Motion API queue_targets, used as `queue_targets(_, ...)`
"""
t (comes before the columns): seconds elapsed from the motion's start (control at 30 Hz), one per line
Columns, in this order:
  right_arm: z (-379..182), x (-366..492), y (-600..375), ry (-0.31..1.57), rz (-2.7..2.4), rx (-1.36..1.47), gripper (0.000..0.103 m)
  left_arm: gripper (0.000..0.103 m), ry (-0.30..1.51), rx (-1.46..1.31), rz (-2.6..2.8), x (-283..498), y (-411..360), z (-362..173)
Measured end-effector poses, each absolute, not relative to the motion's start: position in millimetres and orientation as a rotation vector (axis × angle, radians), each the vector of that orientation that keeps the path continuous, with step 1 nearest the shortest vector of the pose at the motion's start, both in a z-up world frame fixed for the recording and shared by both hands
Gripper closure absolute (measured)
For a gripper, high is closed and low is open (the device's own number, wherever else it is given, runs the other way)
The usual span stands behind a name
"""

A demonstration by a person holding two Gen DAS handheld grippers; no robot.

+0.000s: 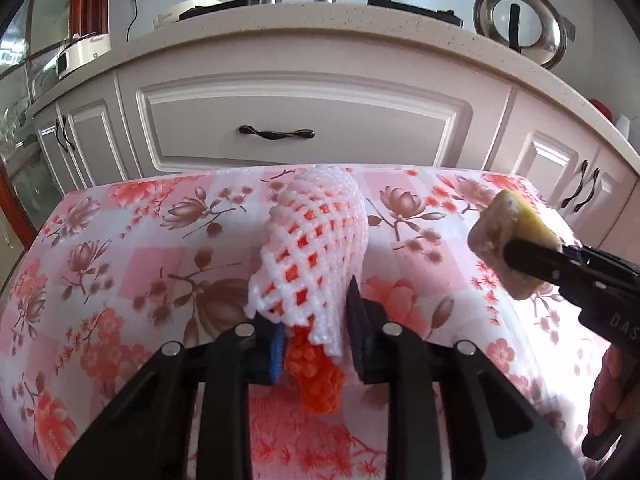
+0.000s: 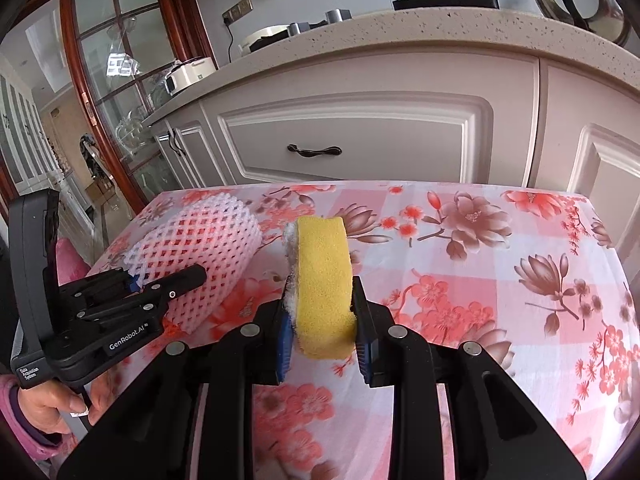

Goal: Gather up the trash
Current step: 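Grasp the pink-orange foam net with the left gripper while the right grasps the yellow sponge, then carry the foam net and yellow sponge over the pink bin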

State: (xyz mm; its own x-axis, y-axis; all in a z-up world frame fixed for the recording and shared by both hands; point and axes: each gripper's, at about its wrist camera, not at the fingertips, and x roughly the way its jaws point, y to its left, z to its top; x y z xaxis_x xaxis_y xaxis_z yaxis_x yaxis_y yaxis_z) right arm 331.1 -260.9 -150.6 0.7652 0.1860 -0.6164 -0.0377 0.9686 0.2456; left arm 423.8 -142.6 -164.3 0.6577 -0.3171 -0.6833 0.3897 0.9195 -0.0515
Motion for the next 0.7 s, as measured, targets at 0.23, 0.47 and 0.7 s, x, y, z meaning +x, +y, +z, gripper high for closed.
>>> queue_targets(0.23, -136, 298, -246, 0.669, 0.137, 0.226, 0.076, 0.078, 0.726, 0.056, -0.382, 388, -124, -144)
queue_targets(0.47, -113, 248, -218, 0.633, 0.167, 0.185, 0.076, 0.078, 0.673, 0.023, -0.334, 323, -97, -118)
queue_targets(0.7, -89, 191, -189, 0.595, 0.199, 0.153, 0.076, 0.078, 0.623, -0.007, -0.334, 253, -69, -88)
